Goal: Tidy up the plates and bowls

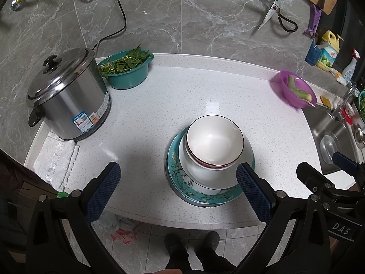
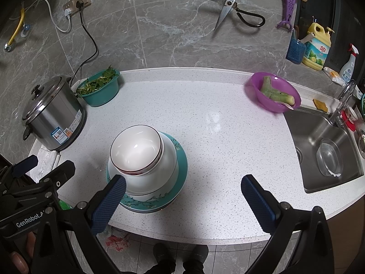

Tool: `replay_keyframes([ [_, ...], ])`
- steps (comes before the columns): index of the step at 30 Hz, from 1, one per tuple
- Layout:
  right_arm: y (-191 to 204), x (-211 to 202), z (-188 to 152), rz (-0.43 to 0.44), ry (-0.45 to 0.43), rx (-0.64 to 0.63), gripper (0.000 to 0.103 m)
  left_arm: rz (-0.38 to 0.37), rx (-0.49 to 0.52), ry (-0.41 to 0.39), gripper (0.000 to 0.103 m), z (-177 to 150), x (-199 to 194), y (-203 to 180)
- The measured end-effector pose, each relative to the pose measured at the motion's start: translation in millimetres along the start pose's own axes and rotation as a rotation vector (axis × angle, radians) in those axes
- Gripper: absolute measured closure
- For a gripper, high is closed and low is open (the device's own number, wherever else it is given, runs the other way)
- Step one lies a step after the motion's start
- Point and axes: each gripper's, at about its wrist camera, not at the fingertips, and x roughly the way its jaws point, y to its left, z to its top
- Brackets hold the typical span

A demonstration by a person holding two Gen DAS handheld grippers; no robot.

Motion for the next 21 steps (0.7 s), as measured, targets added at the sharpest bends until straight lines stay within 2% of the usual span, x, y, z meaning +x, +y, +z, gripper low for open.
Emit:
replay_keyframes([
  [21, 2.3, 4.6, -1.3, 0.005, 0.010, -0.002, 0.000, 0.001, 0.005, -0.020, 0.000, 4.3, 1.2, 1.1],
])
